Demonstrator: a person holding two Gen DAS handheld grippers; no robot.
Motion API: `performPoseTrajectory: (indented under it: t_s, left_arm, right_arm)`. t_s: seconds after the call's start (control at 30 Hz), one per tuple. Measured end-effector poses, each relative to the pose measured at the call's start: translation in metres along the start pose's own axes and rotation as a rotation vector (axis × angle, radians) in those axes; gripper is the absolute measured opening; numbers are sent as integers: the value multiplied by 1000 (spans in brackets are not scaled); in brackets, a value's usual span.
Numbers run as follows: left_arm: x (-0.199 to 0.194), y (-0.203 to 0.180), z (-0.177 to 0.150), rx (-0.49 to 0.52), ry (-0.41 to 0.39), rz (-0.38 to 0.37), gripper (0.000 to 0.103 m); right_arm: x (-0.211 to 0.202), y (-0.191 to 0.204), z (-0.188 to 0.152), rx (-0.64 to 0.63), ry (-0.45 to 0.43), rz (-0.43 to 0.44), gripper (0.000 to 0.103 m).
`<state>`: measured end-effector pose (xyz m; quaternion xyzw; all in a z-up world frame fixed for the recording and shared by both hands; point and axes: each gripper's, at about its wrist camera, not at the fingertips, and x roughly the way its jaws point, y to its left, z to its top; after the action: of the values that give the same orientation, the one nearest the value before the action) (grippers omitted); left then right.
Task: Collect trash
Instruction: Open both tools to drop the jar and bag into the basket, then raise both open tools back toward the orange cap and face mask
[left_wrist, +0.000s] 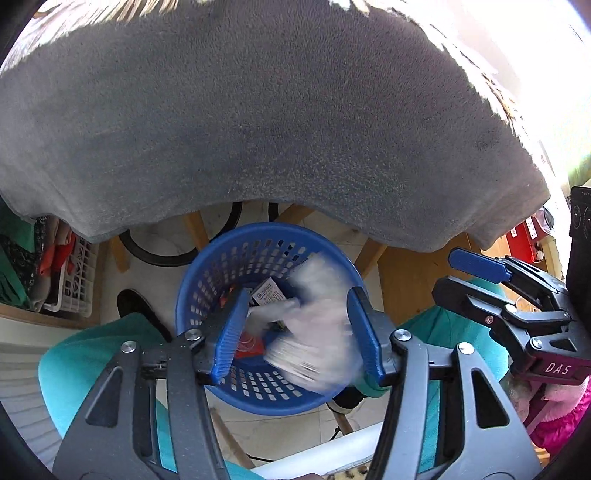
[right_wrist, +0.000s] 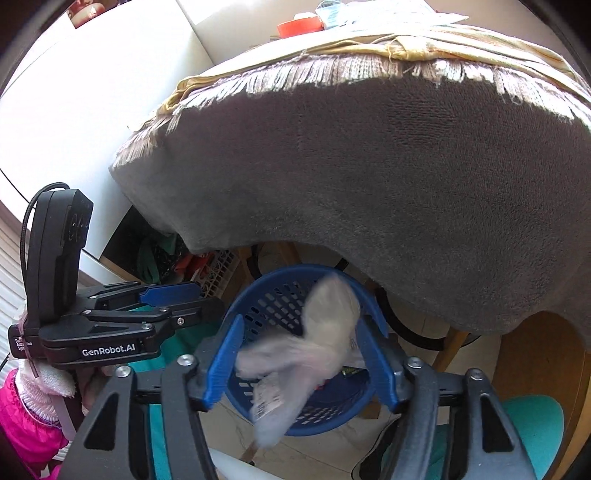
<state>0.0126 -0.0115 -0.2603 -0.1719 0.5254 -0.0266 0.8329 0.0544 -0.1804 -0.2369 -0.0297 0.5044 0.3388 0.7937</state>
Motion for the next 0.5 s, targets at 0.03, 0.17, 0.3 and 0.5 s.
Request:
performPoseTrajectory:
  t_s: [0.03, 0.17, 0.3, 0.5]
  left_arm:
    - [1, 0, 0, 0, 1, 1, 57]
    - [2, 3, 1, -4, 9, 6, 57]
    - [1, 3, 1, 1, 7, 7, 57]
    - [-8, 0, 3, 17, -13, 10, 57]
  right_arm:
    - [0, -1, 1, 2, 1, -3, 68]
    - [-2, -4, 4, 12, -4, -9, 77]
    - [-6, -6, 5, 19, -12, -12, 83]
    - [-15, -7, 10, 35, -26, -4, 85]
